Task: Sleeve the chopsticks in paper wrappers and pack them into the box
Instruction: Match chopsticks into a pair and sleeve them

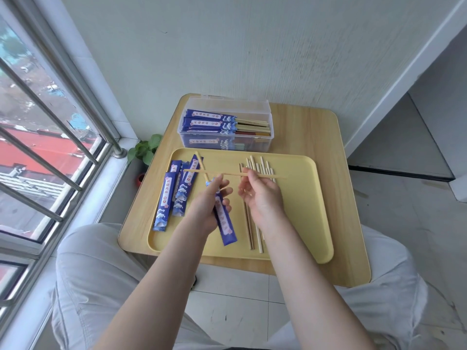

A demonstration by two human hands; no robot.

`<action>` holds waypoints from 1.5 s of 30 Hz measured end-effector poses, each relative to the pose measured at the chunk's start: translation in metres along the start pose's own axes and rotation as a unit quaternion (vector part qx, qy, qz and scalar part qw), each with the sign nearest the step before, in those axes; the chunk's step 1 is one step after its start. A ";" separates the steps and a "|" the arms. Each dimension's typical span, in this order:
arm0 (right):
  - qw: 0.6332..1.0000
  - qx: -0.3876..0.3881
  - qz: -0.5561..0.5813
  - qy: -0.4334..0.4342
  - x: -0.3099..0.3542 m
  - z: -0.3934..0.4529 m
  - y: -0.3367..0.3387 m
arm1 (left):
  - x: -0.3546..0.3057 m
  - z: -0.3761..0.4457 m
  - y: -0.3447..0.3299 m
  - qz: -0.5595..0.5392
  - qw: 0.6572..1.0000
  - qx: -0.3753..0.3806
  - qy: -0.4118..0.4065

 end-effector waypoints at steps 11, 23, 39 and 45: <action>0.983 -0.136 -0.061 0.106 0.067 0.001 0.046 | -0.003 -0.002 0.012 0.416 0.901 0.109 0.061; 0.970 -0.086 -0.208 0.095 0.072 0.012 0.039 | 0.006 -0.001 0.004 0.474 0.863 0.166 0.044; 0.962 -0.040 -0.256 0.092 0.072 0.018 0.037 | 0.003 0.001 -0.001 0.485 0.857 0.173 0.022; 0.903 0.080 -0.418 -0.064 0.032 0.014 0.018 | -0.003 0.002 -0.011 0.460 0.877 0.139 -0.006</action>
Point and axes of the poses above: each hand's wrist, its own z-axis towards the middle knuckle, its own y-axis out of the back of the hand, x = y × z, the point moved 8 cm from there along z, towards the middle knuckle, and after that the axes turned 7 degrees about x, right-handed, at the moved point
